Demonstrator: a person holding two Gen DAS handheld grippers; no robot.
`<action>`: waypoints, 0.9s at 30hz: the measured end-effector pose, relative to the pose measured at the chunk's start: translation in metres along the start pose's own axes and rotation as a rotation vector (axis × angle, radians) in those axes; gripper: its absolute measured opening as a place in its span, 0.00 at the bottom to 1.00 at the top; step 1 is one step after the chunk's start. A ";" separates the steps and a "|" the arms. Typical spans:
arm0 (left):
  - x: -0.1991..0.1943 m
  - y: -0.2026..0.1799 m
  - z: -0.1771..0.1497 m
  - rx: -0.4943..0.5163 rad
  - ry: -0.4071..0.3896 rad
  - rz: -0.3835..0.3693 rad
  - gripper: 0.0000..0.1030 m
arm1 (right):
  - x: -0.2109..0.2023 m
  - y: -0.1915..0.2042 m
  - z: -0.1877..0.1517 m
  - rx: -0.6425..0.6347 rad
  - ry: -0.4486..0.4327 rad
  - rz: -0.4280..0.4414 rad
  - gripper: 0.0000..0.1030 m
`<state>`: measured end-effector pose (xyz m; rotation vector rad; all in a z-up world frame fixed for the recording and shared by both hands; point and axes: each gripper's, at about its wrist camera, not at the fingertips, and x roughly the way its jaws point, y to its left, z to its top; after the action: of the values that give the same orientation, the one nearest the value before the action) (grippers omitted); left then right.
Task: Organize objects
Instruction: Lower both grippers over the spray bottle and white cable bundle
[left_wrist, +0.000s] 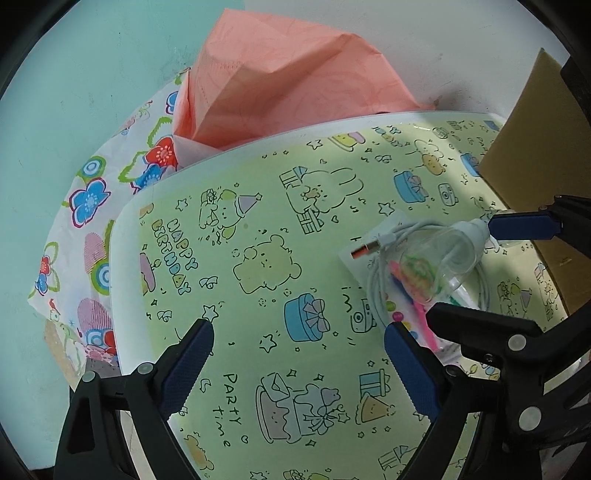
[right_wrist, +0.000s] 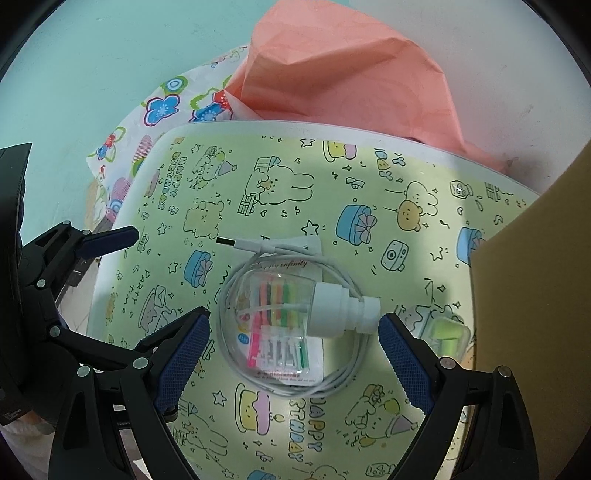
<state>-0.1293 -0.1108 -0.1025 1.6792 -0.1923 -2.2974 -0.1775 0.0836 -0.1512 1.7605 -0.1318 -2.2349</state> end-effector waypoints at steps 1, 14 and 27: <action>0.002 0.000 0.000 -0.003 0.003 -0.003 0.92 | 0.001 0.000 0.001 -0.004 -0.004 -0.004 0.92; 0.012 -0.013 -0.001 0.025 0.023 -0.048 0.92 | 0.016 -0.007 0.006 0.017 0.018 -0.028 0.92; 0.013 -0.009 -0.004 -0.018 0.037 -0.073 0.92 | 0.015 -0.002 0.005 -0.002 -0.005 -0.010 0.85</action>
<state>-0.1301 -0.1058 -0.1182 1.7461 -0.1043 -2.3108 -0.1855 0.0807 -0.1650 1.7582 -0.1217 -2.2455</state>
